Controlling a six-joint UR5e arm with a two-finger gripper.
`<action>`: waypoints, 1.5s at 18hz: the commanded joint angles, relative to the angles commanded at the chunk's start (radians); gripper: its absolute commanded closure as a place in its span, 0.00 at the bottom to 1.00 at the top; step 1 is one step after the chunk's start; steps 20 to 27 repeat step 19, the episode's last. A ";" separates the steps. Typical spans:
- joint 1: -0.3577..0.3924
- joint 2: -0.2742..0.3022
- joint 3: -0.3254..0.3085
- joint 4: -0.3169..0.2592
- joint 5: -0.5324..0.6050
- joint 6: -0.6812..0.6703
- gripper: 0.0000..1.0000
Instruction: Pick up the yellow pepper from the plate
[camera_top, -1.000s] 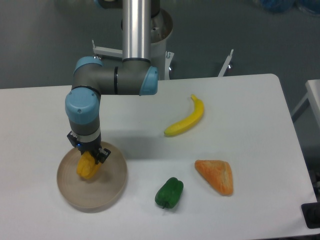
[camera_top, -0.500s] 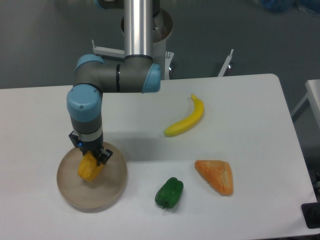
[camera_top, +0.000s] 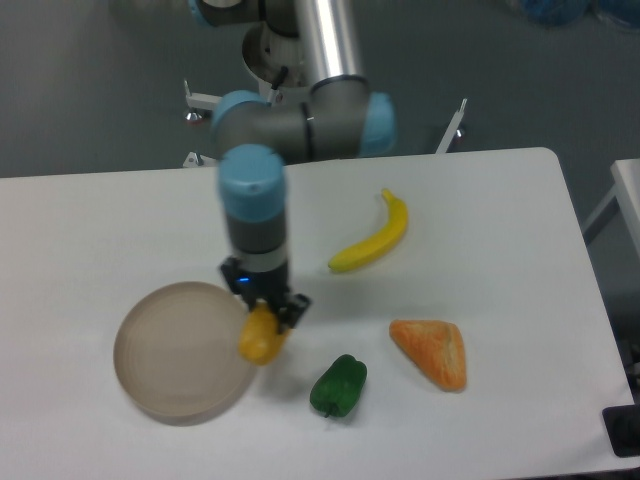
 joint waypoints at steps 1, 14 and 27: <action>0.023 0.006 0.002 0.000 0.000 0.034 0.56; 0.148 -0.046 0.054 0.003 0.051 0.154 0.56; 0.146 -0.055 0.064 0.009 0.077 0.155 0.56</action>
